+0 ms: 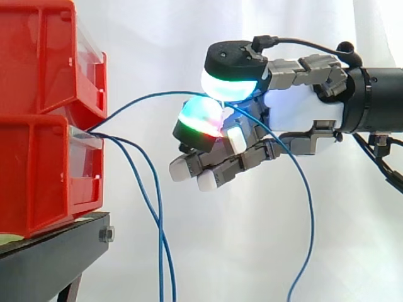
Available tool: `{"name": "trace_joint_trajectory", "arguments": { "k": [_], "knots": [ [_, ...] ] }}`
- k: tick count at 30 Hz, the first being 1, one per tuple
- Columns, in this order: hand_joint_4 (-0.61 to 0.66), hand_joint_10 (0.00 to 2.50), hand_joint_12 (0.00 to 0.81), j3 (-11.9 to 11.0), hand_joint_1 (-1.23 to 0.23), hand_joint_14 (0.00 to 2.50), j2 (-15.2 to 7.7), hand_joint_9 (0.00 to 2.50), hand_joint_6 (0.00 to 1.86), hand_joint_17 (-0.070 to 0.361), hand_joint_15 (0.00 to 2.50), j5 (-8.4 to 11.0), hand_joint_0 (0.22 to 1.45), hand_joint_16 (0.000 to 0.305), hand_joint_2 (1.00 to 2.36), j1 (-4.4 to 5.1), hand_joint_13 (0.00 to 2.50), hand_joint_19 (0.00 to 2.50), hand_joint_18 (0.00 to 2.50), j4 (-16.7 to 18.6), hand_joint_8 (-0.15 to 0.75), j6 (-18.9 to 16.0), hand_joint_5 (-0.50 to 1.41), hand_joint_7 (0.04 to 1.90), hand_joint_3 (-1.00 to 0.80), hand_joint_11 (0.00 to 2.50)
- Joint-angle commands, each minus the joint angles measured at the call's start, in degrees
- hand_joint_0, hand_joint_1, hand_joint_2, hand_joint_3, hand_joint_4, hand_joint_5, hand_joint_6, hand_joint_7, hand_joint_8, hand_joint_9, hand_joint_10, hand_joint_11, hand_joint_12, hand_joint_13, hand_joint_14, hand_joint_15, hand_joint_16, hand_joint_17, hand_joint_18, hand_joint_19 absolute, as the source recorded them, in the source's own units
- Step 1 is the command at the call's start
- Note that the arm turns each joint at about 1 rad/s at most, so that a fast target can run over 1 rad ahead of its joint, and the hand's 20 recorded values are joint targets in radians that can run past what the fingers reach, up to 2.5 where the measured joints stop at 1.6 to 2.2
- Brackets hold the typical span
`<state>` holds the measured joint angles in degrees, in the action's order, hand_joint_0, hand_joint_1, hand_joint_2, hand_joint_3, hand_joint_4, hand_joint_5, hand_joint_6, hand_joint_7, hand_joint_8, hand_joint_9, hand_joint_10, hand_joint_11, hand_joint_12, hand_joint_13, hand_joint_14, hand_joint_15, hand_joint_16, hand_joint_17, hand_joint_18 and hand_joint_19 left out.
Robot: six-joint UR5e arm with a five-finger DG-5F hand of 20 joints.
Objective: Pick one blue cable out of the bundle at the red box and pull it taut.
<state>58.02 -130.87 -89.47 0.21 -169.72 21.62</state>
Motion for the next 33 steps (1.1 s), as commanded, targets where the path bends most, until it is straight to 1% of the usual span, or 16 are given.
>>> {"name": "trace_joint_trajectory", "arguments": {
  "k": [1,8,11,12,13,15,17,18,25,31,33],
  "knots": [
    [0.38,0.01,0.351,0.0,-0.76,0.01,0.0,1.2,0.5,0.11,0.16,0.09,0.6,0.049,1.02,0.06,0.6,0.27,0.6,0.0,0.346,0.0,0.05,1.36,-0.11,0.4],
    [0.36,0.01,0.351,0.0,-0.81,0.01,0.0,1.17,0.5,0.109,0.18,0.0,0.6,0.049,1.02,0.06,0.6,0.29,0.59,0.1,0.348,0.1,0.04,1.45,-0.12,0.48],
    [0.37,0.02,0.348,0.0,-0.8,0.01,0.0,1.25,0.5,0.108,0.19,0.0,0.6,0.048,1.02,0.06,0.6,0.28,0.59,0.2,0.354,0.3,0.04,1.47,-0.14,0.65],
    [0.35,0.02,0.349,0.0,-0.8,0.01,0.0,1.32,0.5,0.107,0.2,0.0,0.6,0.048,1.02,0.06,0.6,0.29,0.58,0.1,0.354,0.3,0.04,1.5,-0.15,0.8],
    [0.36,0.02,0.352,0.0,-0.79,0.01,0.0,1.33,0.5,0.107,0.21,0.0,0.6,0.047,1.02,0.06,0.61,0.29,0.58,0.1,0.351,0.3,0.04,1.5,-0.15,0.83],
    [0.35,0.02,0.352,0.0,-0.79,0.01,0.0,1.4,0.5,0.106,0.22,0.09,0.6,0.047,1.02,0.06,0.62,0.29,0.59,0.2,0.347,0.3,0.03,1.51,-0.16,0.98],
    [0.36,0.02,0.353,0.0,-0.79,0.01,0.0,1.43,0.5,0.106,0.23,0.0,0.59,0.047,1.02,0.06,0.64,0.29,0.59,0.2,0.346,0.3,0.03,1.51,-0.16,1.05],
    [0.35,0.02,0.354,0.0,-0.78,0.01,0.0,1.45,0.5,0.105,0.25,0.0,0.6,0.047,1.02,0.06,0.65,0.29,0.59,0.2,0.343,0.3,0.03,1.52,-0.17,1.14],
    [0.33,0.02,0.356,-0.2,-0.79,0.01,0.0,1.46,0.5,0.105,0.27,0.0,0.6,0.047,1.02,0.06,0.66,0.29,0.59,0.1,0.336,0.3,0.03,1.53,-0.18,1.29],
    [0.32,0.02,0.359,-0.5,-0.79,0.01,0.0,1.45,0.5,0.105,0.27,0.0,0.6,0.046,1.02,0.06,0.66,0.29,0.59,0.0,0.336,0.7,0.03,1.53,-0.2,1.33],
    [0.3,0.02,0.361,-0.9,-0.81,0.01,0.0,1.44,0.5,0.105,0.27,0.09,0.6,0.046,1.02,0.06,0.66,0.28,0.59,-0.1,0.343,1.4,0.02,1.54,-0.21,1.33]
  ]
}}
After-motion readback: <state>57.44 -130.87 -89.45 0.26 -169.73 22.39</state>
